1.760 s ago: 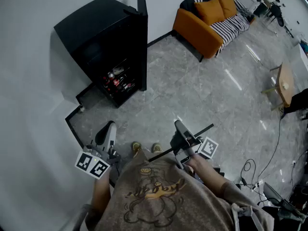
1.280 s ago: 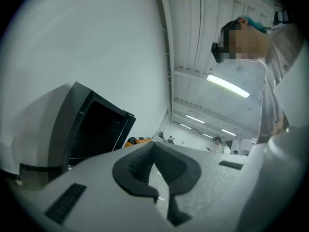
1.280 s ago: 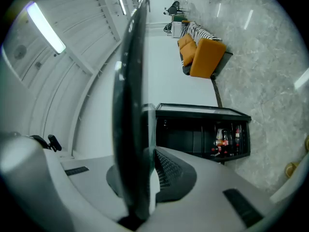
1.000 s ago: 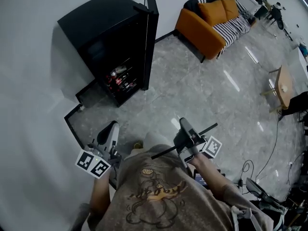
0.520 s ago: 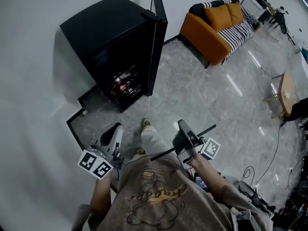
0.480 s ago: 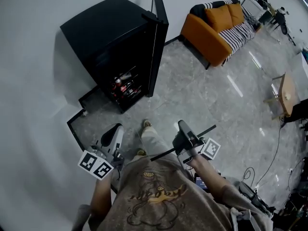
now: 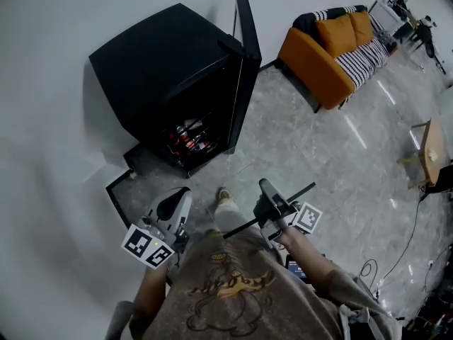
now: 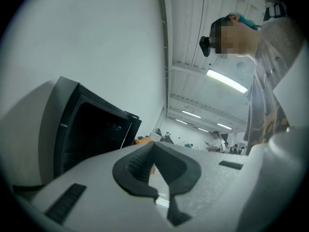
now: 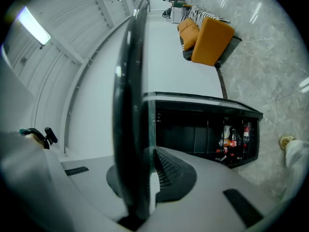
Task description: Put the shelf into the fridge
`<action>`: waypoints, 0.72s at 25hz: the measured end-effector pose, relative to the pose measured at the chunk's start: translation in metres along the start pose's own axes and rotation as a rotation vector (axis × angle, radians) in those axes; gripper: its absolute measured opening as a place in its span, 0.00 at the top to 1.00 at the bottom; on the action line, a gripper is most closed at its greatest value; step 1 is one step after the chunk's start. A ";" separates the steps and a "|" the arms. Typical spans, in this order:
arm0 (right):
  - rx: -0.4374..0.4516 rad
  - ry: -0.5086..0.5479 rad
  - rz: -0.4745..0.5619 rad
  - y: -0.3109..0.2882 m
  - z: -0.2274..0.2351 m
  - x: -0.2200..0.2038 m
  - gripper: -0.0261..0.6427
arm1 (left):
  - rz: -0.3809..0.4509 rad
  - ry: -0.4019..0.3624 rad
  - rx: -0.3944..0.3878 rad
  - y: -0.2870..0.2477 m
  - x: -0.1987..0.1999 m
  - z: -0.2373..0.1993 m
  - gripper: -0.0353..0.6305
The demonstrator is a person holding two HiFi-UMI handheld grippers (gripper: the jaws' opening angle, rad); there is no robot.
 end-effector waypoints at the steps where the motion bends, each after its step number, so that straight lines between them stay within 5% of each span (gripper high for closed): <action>1: -0.002 -0.003 -0.007 -0.008 0.003 0.003 0.92 | -0.008 -0.008 -0.002 -0.006 0.002 -0.002 0.94; 18: 0.017 -0.012 -0.208 -0.111 0.042 0.025 0.92 | -0.005 -0.048 0.113 -0.049 0.033 -0.045 0.94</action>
Point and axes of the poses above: the fingertips, and each gripper's own axes: y backward along the fingers, z to its right, x out of its top, the point moved 2 cm from there along y, backward along the fingers, and after that the axes turned 3 degrees about -x, right-handed, at the moved point
